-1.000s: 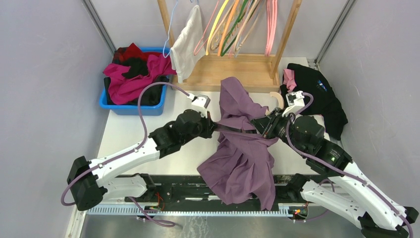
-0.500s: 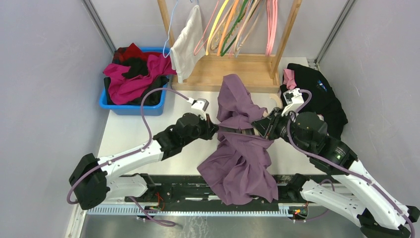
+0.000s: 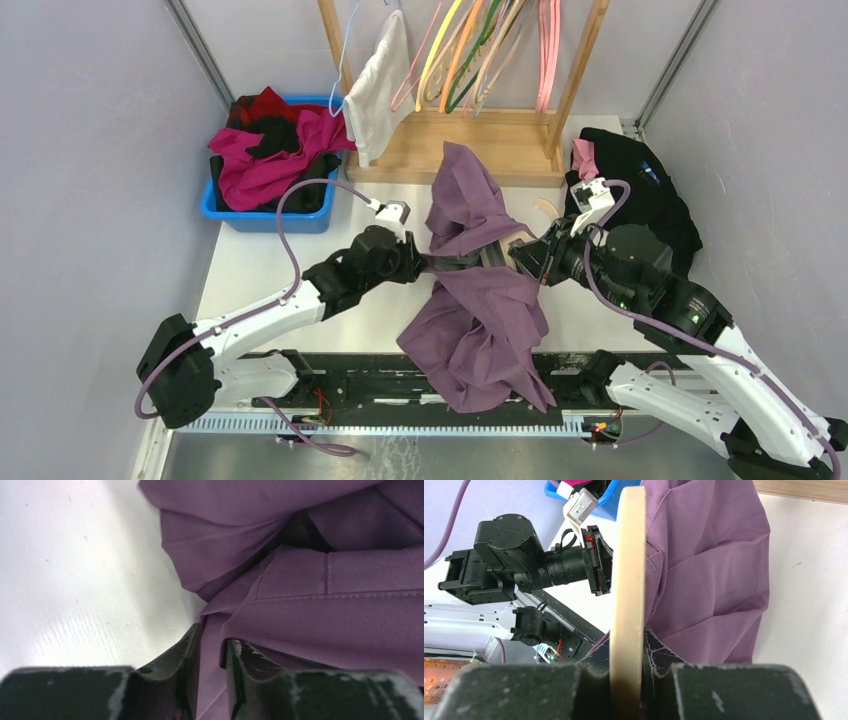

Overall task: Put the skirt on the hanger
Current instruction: Hang the skirt on the hanger.

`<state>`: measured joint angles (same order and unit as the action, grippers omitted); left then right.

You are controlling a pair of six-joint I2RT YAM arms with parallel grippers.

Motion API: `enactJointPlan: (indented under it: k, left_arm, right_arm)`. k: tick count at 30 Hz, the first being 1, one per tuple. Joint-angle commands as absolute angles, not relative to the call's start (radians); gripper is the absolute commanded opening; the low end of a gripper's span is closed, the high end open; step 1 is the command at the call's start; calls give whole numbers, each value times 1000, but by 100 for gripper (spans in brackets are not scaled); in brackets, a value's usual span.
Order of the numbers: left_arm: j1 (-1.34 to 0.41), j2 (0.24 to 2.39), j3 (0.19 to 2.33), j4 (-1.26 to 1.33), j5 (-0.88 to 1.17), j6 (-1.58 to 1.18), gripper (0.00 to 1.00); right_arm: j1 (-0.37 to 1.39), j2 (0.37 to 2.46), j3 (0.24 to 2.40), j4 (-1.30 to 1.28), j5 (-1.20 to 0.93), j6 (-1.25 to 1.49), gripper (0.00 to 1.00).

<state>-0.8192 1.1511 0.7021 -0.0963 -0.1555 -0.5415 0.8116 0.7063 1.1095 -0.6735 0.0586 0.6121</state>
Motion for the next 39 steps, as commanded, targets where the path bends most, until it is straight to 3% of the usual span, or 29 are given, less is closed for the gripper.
enactJointPlan:
  k: [1,7,9,16,17,19,21,39]
  left_arm:
    - [-793,1172,721,-190,-214,-515,34]
    - [-792,1116,738,-242,-217,-516,43]
    - [-793,1079,746,-263,-228,-520,61]
    - [-793,943,793,-347,-279,-516,66]
    - [-792,928,797,-362,-289,-517,79]
    - [-793,910,803,-371,-308,-514,86]
    - [-792,901,811,-372,-330,-510,100]
    - [-787,1089,1308,-428,-459,-331,99]
  right_arm:
    - [818,677,1124,-462,29,599,1]
    - [818,685,1114,-458,38,581,1]
    - [818,692,1128,-461,33,573,1]
    - [818,719,1172,-482,12,556,1]
    - [818,722,1175,-484,11,555,1]
    - [818,727,1176,-477,3,556,1]
    - [818,734,1179,-475,-4,557,1]
    - [818,743,1197,-467,-43,576,1]
